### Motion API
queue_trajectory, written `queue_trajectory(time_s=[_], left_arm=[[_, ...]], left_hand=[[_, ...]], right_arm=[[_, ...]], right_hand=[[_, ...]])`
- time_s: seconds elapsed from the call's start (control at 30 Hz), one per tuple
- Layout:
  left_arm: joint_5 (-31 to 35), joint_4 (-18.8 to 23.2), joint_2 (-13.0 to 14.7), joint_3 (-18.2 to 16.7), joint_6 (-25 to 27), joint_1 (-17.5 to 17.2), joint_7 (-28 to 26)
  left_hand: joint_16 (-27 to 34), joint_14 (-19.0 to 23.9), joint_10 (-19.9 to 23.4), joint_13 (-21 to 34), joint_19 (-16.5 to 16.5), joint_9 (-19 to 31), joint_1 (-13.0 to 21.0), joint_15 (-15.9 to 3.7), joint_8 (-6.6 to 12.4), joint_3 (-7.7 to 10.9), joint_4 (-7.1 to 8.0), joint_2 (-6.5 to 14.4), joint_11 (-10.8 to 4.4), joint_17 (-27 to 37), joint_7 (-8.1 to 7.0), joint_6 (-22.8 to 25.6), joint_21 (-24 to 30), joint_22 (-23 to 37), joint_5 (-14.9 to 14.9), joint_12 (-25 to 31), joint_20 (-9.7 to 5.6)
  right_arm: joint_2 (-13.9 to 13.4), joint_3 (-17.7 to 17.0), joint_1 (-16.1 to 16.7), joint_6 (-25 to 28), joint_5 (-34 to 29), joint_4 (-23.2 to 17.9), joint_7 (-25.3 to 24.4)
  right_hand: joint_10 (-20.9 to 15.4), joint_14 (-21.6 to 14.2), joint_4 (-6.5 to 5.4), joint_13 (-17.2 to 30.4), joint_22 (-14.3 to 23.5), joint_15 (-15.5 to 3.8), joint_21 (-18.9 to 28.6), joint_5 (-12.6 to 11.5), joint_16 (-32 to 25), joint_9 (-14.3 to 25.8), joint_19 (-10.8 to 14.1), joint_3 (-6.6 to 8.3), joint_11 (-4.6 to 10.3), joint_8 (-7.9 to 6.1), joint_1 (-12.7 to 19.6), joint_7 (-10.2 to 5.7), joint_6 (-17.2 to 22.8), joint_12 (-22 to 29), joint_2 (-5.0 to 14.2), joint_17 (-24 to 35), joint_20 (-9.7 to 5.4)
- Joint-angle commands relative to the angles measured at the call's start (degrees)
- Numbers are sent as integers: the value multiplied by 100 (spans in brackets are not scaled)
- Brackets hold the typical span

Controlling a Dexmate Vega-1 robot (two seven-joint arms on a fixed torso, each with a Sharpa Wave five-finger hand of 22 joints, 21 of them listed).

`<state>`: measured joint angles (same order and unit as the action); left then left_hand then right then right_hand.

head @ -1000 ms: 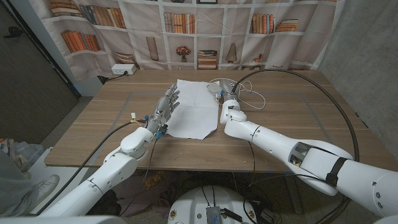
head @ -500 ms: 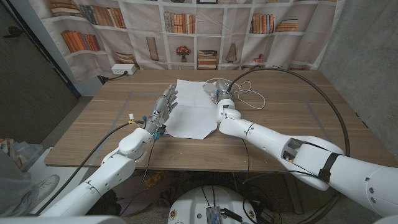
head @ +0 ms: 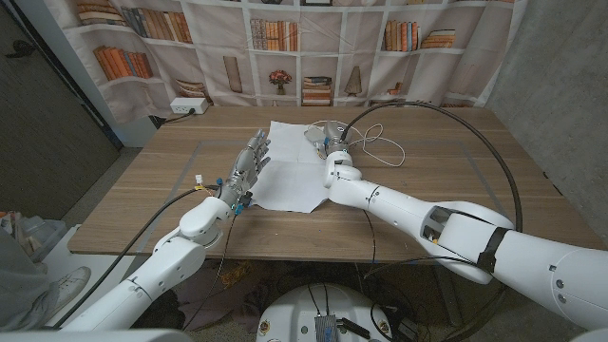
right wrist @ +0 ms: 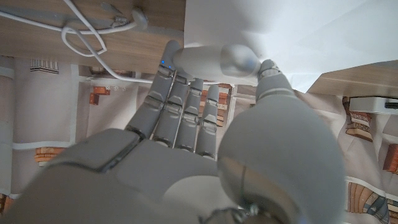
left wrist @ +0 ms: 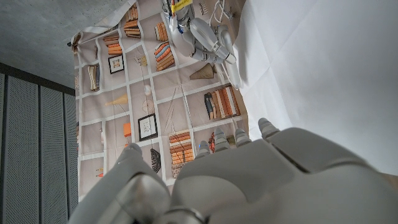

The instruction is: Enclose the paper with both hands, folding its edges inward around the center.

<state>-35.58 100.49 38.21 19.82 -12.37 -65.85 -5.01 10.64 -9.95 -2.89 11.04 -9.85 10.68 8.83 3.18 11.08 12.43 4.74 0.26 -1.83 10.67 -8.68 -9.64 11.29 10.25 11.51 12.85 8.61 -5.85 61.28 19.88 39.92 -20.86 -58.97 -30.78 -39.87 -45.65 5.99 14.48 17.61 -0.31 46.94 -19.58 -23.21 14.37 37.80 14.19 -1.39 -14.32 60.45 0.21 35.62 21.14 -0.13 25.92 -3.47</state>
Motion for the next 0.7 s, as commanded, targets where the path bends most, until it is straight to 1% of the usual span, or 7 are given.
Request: queue_trajectory(time_s=[0.03, 0.1, 0.23, 0.27, 0.6, 0.7], left_arm=[[-13, 61, 33, -45, 3, -79, -48], [-17, 68, 40, -46, 12, -82, -44], [-18, 76, 50, -44, 29, -77, -36], [-19, 75, 51, -41, 39, -68, -32], [-16, 57, 45, -6, 57, -15, 20], [-13, 62, 48, -2, 57, -17, 23]], left_hand=[[37, -463, 5, 17, -102, 16, 20, -46, -10, -27, 3, 9, -6, 14, -15, -127, 29, 27, 31, -21, -32], [35, -467, 7, 17, -103, 16, 21, -42, -6, -29, 3, 9, -3, 14, -18, -121, 29, 27, 32, -21, -31], [38, -460, 7, 17, -102, 16, 22, -46, 3, -32, 3, 11, 3, 14, -13, -103, 29, 27, 32, -22, -31], [38, -460, 7, 17, -102, 16, 22, -47, 5, -32, 3, 11, 3, 14, -10, -97, 29, 27, 32, -22, -31], [36, -466, 3, 17, -101, 16, 24, -44, 15, -39, 3, 15, 1, 15, -1, -78, 30, 27, 32, -27, -36], [35, -466, 5, 17, -101, 16, 24, -41, 17, -41, 4, 17, 0, 15, -6, -75, 30, 27, 32, -26, -35]], right_arm=[[217, 108, -155, -162, 133, 513, -45], [227, 118, -160, -162, 157, 568, -35], [106, 134, -112, -205, 189, 439, 37], [40, 132, -79, -239, 194, 354, 52], [-127, 157, -40, -141, 182, 142, 198], [-214, 190, -25, -206, 168, 49, 284]], right_hand=[[-440, -455, 289, 38, 7, -1346, 49, -55, -32, 8, -20, 756, 440, 13, 870, -1, 55, 13, 842, 31, -494], [-439, -452, 288, 39, 3, -1345, 54, -58, -29, 8, -27, 754, 442, 15, 869, -1, 54, 10, 842, 33, -494], [-432, -439, 288, 42, -6, -1344, 60, -61, -21, 8, -48, 750, 447, 19, 868, 0, 52, 3, 839, 37, -495], [-423, -435, 289, 43, -9, -1344, 62, -62, -19, 8, -56, 750, 451, 21, 869, -1, 51, -2, 839, 39, -486], [-366, -371, 293, 55, -50, -1340, 88, -80, 17, 11, -152, 745, 447, 51, 883, -20, 7, -42, 847, 63, -460], [-302, -255, 276, 63, -84, -1325, 89, -95, 87, 11, -255, 744, 465, 81, 871, -66, -55, -81, 862, 58, -416]])
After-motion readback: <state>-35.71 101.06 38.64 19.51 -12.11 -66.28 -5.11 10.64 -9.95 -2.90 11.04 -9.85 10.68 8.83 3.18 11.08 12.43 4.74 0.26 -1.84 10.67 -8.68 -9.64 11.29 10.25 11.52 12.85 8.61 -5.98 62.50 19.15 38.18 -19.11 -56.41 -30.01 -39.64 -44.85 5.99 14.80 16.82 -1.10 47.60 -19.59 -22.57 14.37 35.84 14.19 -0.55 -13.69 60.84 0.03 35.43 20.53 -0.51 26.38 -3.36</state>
